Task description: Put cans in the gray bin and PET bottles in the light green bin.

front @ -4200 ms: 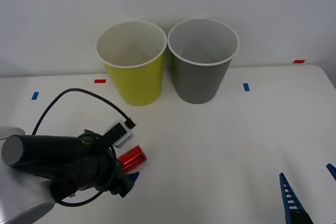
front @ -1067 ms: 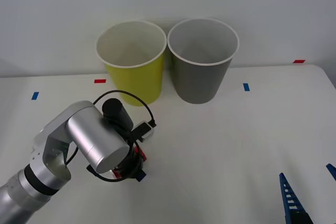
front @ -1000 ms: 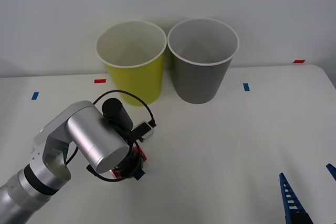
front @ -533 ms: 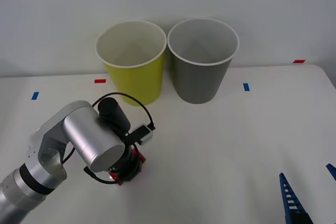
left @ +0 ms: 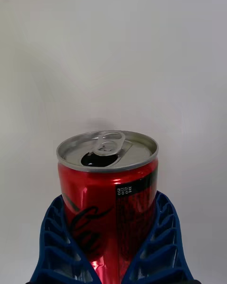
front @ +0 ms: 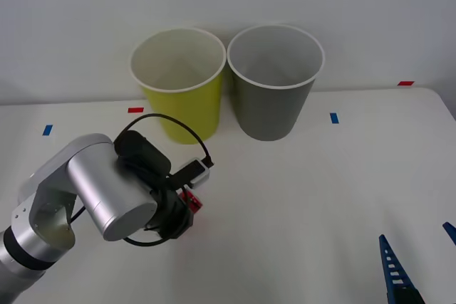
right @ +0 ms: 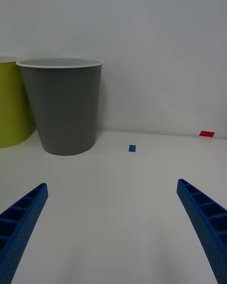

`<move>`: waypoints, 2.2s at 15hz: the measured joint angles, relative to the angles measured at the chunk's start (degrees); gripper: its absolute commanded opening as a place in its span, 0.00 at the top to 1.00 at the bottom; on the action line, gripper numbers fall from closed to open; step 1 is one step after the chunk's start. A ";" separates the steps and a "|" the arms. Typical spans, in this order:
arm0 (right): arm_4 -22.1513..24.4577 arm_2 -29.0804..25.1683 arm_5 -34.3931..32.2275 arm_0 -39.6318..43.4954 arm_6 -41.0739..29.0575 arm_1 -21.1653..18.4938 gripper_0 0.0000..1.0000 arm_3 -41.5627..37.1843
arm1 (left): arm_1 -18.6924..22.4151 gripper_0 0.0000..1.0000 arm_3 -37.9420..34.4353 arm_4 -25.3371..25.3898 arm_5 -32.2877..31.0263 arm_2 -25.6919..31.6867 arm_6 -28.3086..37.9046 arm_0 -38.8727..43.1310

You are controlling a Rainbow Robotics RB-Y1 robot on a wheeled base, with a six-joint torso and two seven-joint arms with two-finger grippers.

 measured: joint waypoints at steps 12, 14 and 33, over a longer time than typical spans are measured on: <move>0.00 0.00 0.00 0.00 0.00 0.00 0.05 0.00 | -4.24 1.00 -22.06 13.45 -7.63 24.77 -8.80 13.47; 0.00 0.00 0.00 0.00 0.00 0.00 0.05 0.00 | -4.66 1.00 -23.19 16.90 -7.94 28.18 -8.38 13.58; 0.00 0.00 0.00 0.00 0.01 0.00 0.06 0.00 | -6.83 1.00 -23.14 29.13 -15.19 44.27 -6.08 -4.85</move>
